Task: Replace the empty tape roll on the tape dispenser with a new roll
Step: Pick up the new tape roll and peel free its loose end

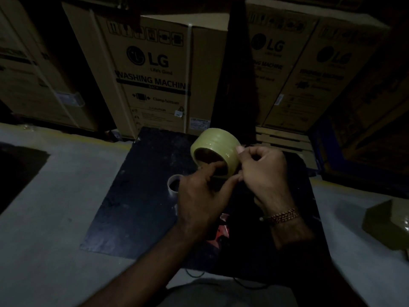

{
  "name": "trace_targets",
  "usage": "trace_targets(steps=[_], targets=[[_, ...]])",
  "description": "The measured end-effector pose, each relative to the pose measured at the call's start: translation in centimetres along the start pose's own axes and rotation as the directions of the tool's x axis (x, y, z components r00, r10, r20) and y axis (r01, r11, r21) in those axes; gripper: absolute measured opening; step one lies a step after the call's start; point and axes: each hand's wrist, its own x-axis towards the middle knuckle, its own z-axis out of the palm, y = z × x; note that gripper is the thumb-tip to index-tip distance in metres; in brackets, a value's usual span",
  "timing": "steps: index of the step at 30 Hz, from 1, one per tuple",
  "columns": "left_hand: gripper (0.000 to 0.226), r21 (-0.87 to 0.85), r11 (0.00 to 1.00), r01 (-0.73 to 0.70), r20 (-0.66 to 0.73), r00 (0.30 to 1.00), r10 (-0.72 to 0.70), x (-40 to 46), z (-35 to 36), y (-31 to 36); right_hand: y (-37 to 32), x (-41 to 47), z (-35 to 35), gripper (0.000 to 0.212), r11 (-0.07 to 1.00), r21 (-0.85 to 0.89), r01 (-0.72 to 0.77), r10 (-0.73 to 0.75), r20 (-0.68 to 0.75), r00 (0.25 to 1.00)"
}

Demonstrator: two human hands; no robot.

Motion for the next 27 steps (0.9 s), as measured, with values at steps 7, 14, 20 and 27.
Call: trace_targets(steps=[7,14,20,27], targets=[[0.041,0.172,0.958,-0.228,-0.161,0.953,0.255,4.2,-4.5,0.1,-0.9,1.6,-3.1,0.012,0.883,-0.155,0.442,-0.399,0.247,0.883],[0.017,-0.194,0.956,0.22,0.564,0.823,-0.075,6.0,-4.6,-0.6,-1.8,2.1,-2.9,0.007,0.648,-0.311,0.695,-0.577,0.396,0.714],[0.013,-0.208,0.925,0.318,0.529,0.832,-0.167,3.6,-3.1,-1.3,-0.6,1.3,-2.5,0.012,0.609,-0.41,0.679,-0.608,0.308,0.732],[0.046,-0.288,0.848,0.445,0.534,0.81,-0.244,2.0,-1.0,-1.2,0.2,0.8,-1.7,0.013,0.563,-0.511,0.65,-0.576,0.321,0.752]])
